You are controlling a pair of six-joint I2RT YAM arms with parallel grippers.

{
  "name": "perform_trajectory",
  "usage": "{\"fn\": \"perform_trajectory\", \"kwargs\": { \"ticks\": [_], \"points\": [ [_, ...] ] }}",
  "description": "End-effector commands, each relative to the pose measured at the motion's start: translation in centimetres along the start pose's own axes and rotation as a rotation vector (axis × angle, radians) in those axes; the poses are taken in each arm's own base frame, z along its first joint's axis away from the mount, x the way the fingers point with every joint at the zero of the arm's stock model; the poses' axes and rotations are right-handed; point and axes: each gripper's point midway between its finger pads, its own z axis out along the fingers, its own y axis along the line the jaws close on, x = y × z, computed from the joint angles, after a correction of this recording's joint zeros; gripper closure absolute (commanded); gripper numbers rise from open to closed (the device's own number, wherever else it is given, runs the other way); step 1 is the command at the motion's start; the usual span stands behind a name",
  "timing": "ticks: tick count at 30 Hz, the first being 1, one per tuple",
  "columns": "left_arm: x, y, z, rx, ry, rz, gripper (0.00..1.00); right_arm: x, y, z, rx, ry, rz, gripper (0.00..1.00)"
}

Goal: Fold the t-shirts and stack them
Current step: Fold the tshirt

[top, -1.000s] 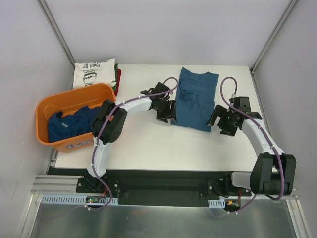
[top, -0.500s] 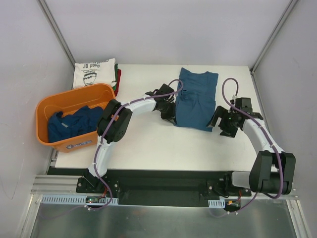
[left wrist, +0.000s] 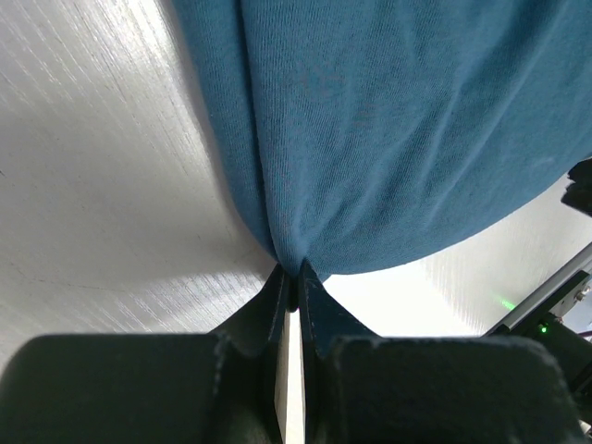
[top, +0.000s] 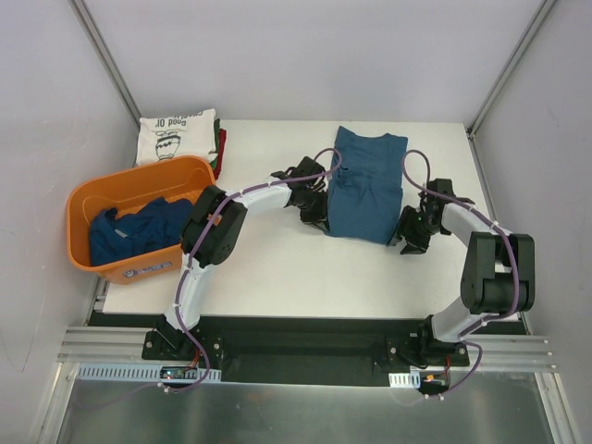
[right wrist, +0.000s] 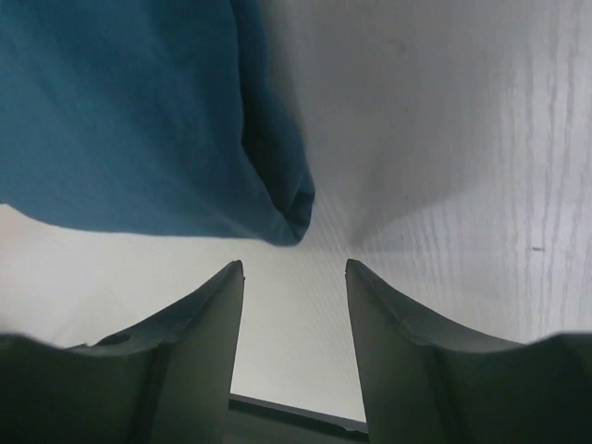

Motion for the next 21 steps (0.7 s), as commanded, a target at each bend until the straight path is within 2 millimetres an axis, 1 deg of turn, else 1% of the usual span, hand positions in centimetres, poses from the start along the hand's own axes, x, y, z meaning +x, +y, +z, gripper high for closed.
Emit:
{"fn": "perform_trajectory", "kwargs": {
  "ticks": [1, 2, 6, 9, 10, 11, 13, 14, 15, 16, 17, 18, 19, 20, 21],
  "points": [
    [-0.1, -1.4, -1.6, 0.026, -0.018, 0.028, 1.0, -2.5, 0.9, 0.3, 0.014, -0.052, -0.022, 0.5],
    [-0.1, -1.4, -1.6, 0.026, -0.018, 0.028, 1.0, -2.7, 0.9, 0.6, 0.02, -0.048, -0.02, 0.53],
    [-0.3, -1.3, -1.7, 0.026, -0.023, 0.026, 1.0, -3.3, 0.7, 1.1, 0.036, -0.054, -0.024, 0.59],
    [-0.5, -1.3, -1.7, 0.023, -0.03, 0.027, 1.0, -3.4, 0.6, 1.5, 0.04, -0.041, -0.027, 0.69],
    [-0.6, -1.4, -1.8, 0.024, -0.033, 0.025, 1.0, -3.2, 0.9, 1.6, 0.022, -0.033, -0.025, 0.73],
    [-0.7, -1.3, -1.9, 0.024, -0.036, 0.023, 1.0, -3.1, 1.0, 1.9, 0.012, -0.029, -0.024, 0.81],
    [-0.8, -1.6, -2.2, 0.028, -0.044, 0.03, 1.0, -3.1, 1.4, 1.7, -0.011, -0.042, -0.019, 0.89],
    [-0.9, -1.6, -2.3, 0.022, -0.052, 0.031, 1.0, -2.9, 1.4, 1.6, -0.012, -0.042, -0.019, 0.99],
    [-0.8, -1.3, -2.4, 0.017, -0.051, 0.027, 1.0, -2.6, 1.4, 1.4, -0.014, -0.038, -0.019, 0.99],
    [-0.8, -1.7, -3.0, 0.021, -0.062, 0.032, 1.0, -2.4, 1.8, 0.7, -0.035, -0.046, -0.025, 0.99],
    [-0.7, -1.8, -3.3, 0.023, -0.065, 0.031, 1.0, -1.8, 1.8, 0.3, -0.038, -0.036, -0.03, 0.99],
    [0.0, -1.6, -3.4, 0.018, -0.053, 0.028, 1.0, -1.0, 1.8, -0.1, -0.048, -0.021, -0.034, 0.99],
    [0.0, -2.1, -4.7, 0.025, -0.075, 0.036, 1.0, -0.4, 2.6, -1.0, -0.067, -0.03, -0.063, 0.99],
    [1.0, -1.4, -5.0, 0.007, -0.067, 0.028, 1.0, 1.1, 2.9, -1.6, -0.072, 0.007, -0.083, 0.99],
    [1.4, -1.3, -5.6, -0.001, -0.076, 0.028, 1.0, 2.4, 3.3, -2.1, -0.095, 0.036, -0.097, 0.99]
  ]
}}
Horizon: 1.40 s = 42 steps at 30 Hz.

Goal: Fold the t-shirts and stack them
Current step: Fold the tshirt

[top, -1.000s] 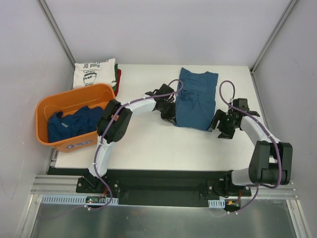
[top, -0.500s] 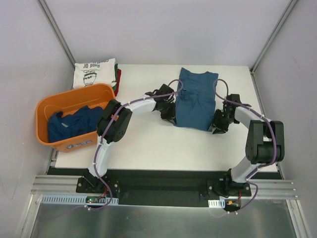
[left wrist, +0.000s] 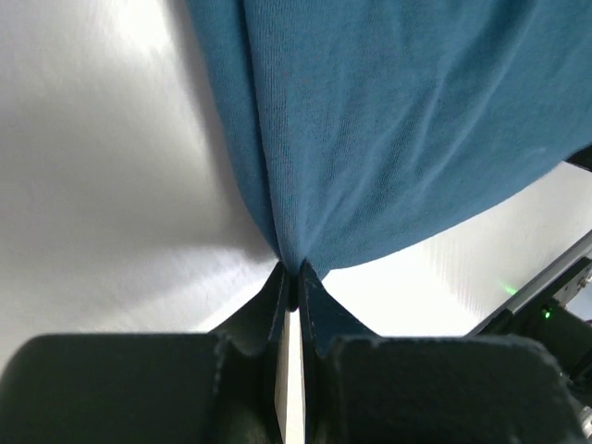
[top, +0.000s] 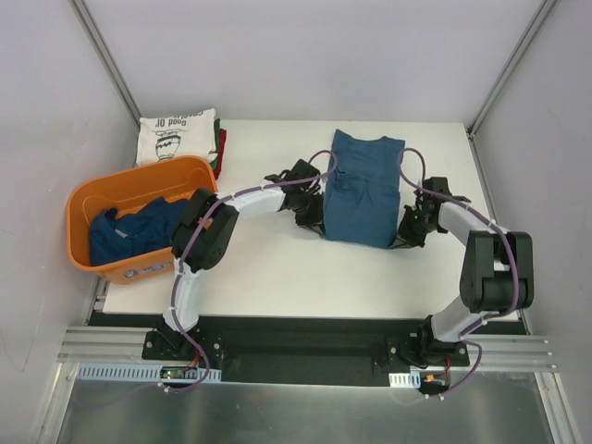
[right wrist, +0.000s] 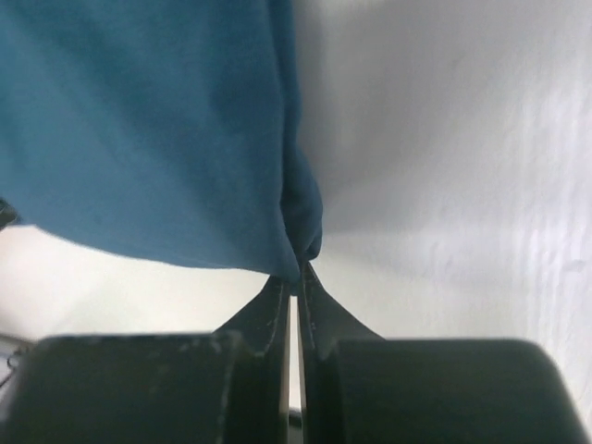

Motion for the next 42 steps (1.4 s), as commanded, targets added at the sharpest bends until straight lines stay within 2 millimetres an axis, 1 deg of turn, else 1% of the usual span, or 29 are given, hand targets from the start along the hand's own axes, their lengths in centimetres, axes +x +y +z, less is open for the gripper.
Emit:
{"fn": "perform_trajectory", "kwargs": {
  "ticks": [1, 2, 3, 4, 5, 6, 9, 10, 11, 12, 13, 16, 19, 21, 22, 23, 24, 26, 27, 29, 30, 32, 33, 34, 36, 38, 39, 40, 42],
  "points": [
    [0.3, -2.3, -6.4, 0.014, -0.103, 0.042, 1.0, 4.0, 3.1, -4.7, -0.108, 0.025, -0.102, 0.99],
    [1.8, -1.4, -6.7, -0.005, -0.088, 0.035, 1.0, 6.1, 3.3, -5.5, -0.108, 0.081, -0.124, 0.99],
    [2.3, -1.2, -7.5, -0.015, -0.101, 0.038, 1.0, 7.2, 3.8, -6.3, -0.127, 0.103, -0.138, 0.99],
    [2.4, -2.2, -9.7, 0.007, -0.143, 0.058, 1.0, 8.1, 4.3, -7.6, -0.153, 0.094, -0.161, 0.99],
    [4.0, -1.2, -9.9, -0.013, -0.128, 0.048, 1.0, 10.0, 4.4, -8.6, -0.158, 0.146, -0.169, 0.99],
    [4.2, -2.2, -12.0, 0.015, -0.171, 0.066, 1.0, 10.8, 4.9, -9.9, -0.194, 0.134, -0.184, 0.99],
    [6.9, -2.3, -13.8, 0.038, -0.168, 0.072, 1.0, 13.2, 6.0, -12.5, -0.275, 0.183, -0.192, 0.99],
    [7.3, -3.2, -15.5, 0.071, -0.2, 0.088, 1.0, 14.0, 6.3, -13.8, -0.301, 0.192, -0.201, 0.99],
    [8.1, -3.2, -16.0, 0.074, -0.197, 0.089, 1.0, 14.3, 6.7, -14.4, -0.321, 0.193, -0.207, 0.99],
    [8.2, -4.0, -17.4, 0.102, -0.23, 0.101, 1.0, 14.5, 7.0, -15.1, -0.344, 0.187, -0.218, 0.99],
    [8.3, -4.2, -18.0, 0.11, -0.244, 0.107, 1.0, 14.9, 7.0, -15.5, -0.349, 0.199, -0.22, 0.99],
    [7.9, -4.9, -19.8, 0.123, -0.302, 0.135, 1.0, 14.4, 8.6, -17.0, -0.422, 0.188, -0.226, 0.99],
    [6.4, -5.5, -20.7, 0.113, -0.353, 0.156, 1.0, 12.8, 9.1, -17.4, -0.442, 0.165, -0.239, 0.99],
    [5.1, -5.0, -20.4, 0.066, -0.378, 0.154, 1.0, 11.1, 9.1, -17.2, -0.439, 0.145, -0.206, 0.99],
    [4.0, -5.5, -20.8, 0.064, -0.402, 0.158, 1.0, 10.1, 9.2, -17.0, -0.441, 0.121, -0.194, 0.99],
    [3.3, -5.4, -20.7, 0.049, -0.411, 0.157, 1.0, 9.5, 9.4, -16.9, -0.444, 0.113, -0.191, 0.99],
    [2.6, -4.8, -19.8, 0.024, -0.4, 0.146, 1.0, 8.7, 9.7, -16.7, -0.445, 0.116, -0.185, 0.99],
    [1.1, -5.0, -19.8, 0.019, -0.417, 0.14, 1.0, 7.2, 10.4, -16.6, -0.465, 0.092, -0.183, 0.99],
    [0.4, -4.3, -19.0, -0.004, -0.408, 0.118, 1.0, 6.2, 10.8, -16.3, -0.472, 0.086, -0.185, 0.99],
    [-1.0, -4.4, -19.2, -0.008, -0.427, 0.108, 1.0, 4.5, 11.4, -16.0, -0.482, 0.063, -0.17, 0.99],
    [-1.6, -3.7, -18.4, -0.038, -0.426, 0.091, 1.0, 3.8, 11.5, -15.3, -0.475, 0.078, -0.159, 0.99],
    [-2.9, -3.3, -18.6, -0.046, -0.445, 0.074, 1.0, 2.0, 12.1, -15.1, -0.484, 0.049, -0.157, 0.99],
    [-3.3, -2.7, -17.7, -0.059, -0.43, 0.061, 1.0, 1.3, 12.1, -14.3, -0.481, 0.064, -0.129, 0.99],
    [-4.2, -2.7, -18.1, -0.052, -0.443, 0.054, 1.0, 0.3, 12.4, -14.2, -0.487, 0.047, -0.128, 0.99],
    [-5.2, -1.8, -17.0, -0.068, -0.43, 0.035, 1.0, -0.8, 12.2, -13.0, -0.472, 0.06, -0.104, 0.99],
    [-6.8, -1.8, -17.2, -0.058, -0.446, 0.029, 1.0, -2.3, 11.8, -12.5, -0.442, 0.029, -0.089, 0.99],
    [-7.2, -1.1, -16.2, -0.072, -0.431, 0.021, 1.0, -2.8, 11.7, -11.8, -0.429, 0.037, -0.075, 0.99],
    [-8.1, -1.7, -16.4, -0.058, -0.443, 0.031, 1.0, -3.1, 11.6, -11.5, -0.421, 0.036, -0.071, 0.99],
    [-9.0, -0.8, -14.8, -0.07, -0.417, 0.023, 1.0, -4.7, 10.8, -10.5, -0.405, 0.021, -0.044, 0.99]
  ]
}}
